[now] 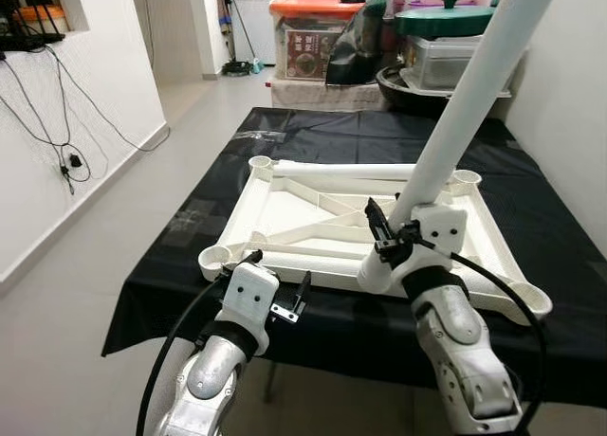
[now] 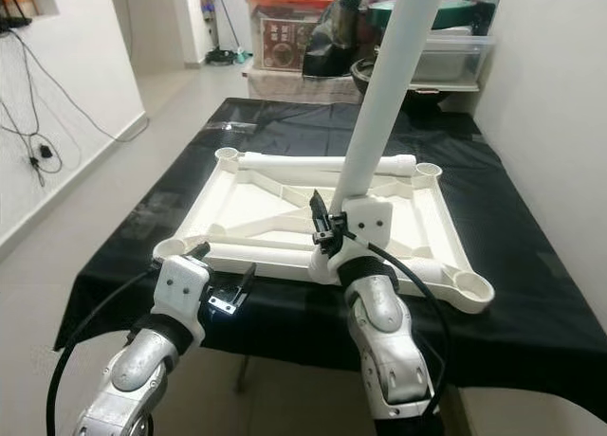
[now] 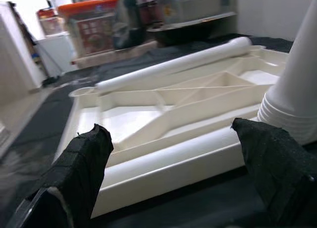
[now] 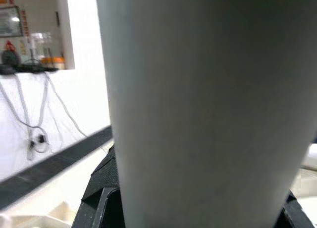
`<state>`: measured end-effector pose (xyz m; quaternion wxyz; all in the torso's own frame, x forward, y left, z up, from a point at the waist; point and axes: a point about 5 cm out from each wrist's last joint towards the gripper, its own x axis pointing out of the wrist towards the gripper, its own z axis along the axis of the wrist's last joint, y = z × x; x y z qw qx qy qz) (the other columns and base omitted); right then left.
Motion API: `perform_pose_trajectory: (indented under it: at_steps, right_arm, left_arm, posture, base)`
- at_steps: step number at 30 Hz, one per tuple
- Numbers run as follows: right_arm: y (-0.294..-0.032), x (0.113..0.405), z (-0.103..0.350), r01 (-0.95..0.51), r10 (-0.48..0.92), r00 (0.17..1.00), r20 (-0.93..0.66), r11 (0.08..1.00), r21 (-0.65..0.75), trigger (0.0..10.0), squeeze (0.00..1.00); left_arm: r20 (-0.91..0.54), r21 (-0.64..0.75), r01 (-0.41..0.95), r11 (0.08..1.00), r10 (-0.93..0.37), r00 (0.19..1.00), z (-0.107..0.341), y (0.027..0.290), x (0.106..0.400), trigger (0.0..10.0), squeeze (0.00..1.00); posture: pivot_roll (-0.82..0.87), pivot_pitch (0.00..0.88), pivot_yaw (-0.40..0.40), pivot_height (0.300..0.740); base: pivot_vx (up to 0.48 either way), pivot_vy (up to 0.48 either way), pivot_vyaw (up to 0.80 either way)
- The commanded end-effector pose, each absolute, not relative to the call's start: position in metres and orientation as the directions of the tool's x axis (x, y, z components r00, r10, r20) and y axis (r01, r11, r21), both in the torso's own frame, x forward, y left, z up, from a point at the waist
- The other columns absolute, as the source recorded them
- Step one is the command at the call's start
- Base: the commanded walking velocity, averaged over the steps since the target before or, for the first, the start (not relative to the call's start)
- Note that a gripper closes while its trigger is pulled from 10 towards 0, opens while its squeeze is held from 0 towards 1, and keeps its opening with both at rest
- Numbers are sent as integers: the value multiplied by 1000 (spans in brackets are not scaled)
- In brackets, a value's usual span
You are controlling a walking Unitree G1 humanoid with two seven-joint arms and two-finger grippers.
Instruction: Building children table
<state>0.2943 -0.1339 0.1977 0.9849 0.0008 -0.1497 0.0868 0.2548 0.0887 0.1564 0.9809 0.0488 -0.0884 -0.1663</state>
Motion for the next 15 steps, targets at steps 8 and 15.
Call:
perform_pose_trajectory:
  at_steps: [8, 15]
  right_arm:
    - [-123, 292, 197, -196, 197, 934, 297, 980, -31, 10000, 0]
    - [-121, 292, 197, -200, 198, 934, 297, 980, -25, 10000, 0]
  left_arm:
    - [154, 128, 281, 951, -299, 942, 160, 94, 258, 10000, 0]
    - [173, 128, 272, 954, -291, 941, 167, 92, 260, 10000, 0]
  posture:
    - [37, 26, -28, 740]
    - [39, 33, -28, 740]
  base:
    - [0, 480, 0]
    - [0, 480, 0]
